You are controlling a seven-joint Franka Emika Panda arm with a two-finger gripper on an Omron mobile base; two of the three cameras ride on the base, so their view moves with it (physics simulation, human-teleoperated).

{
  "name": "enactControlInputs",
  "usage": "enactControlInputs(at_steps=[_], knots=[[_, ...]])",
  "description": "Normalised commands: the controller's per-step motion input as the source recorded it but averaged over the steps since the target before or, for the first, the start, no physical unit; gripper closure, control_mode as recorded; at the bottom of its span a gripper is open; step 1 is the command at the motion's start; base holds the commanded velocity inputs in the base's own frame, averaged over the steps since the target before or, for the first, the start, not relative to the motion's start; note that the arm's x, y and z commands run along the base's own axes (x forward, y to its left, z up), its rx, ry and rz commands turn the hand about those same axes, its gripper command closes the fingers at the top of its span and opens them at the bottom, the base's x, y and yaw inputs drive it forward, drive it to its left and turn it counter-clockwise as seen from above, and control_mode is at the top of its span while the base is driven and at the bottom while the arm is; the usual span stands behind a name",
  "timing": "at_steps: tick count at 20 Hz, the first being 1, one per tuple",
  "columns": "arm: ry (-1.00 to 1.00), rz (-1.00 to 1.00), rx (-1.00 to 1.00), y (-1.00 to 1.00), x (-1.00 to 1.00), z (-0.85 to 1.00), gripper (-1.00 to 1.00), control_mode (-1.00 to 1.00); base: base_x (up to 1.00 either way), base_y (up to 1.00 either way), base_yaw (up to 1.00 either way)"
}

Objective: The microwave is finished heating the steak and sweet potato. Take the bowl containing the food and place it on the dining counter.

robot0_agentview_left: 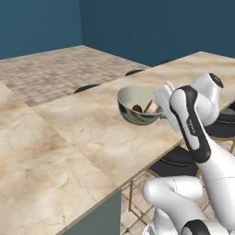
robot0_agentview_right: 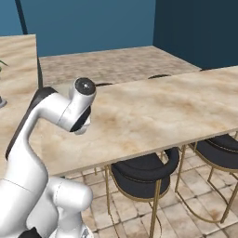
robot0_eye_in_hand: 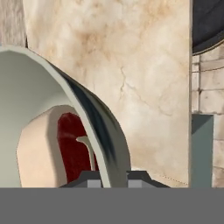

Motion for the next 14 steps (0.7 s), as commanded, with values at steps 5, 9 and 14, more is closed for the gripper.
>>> enactControlInputs(at_steps=[5, 9, 14], knots=[[0.3, -0.06, 0.0, -0.63, 1.0, -0.14, 1.0, -1.0, 0.0, 0.0, 0.0], [0.07, -0.06, -0.03, -0.33, 1.0, -0.49, 1.0, -1.0, 0.0, 0.0, 0.0], [0.01, -0.11, -0.12, -0.28, 1.0, -0.87, 1.0, -1.0, 0.0, 0.0, 0.0]])
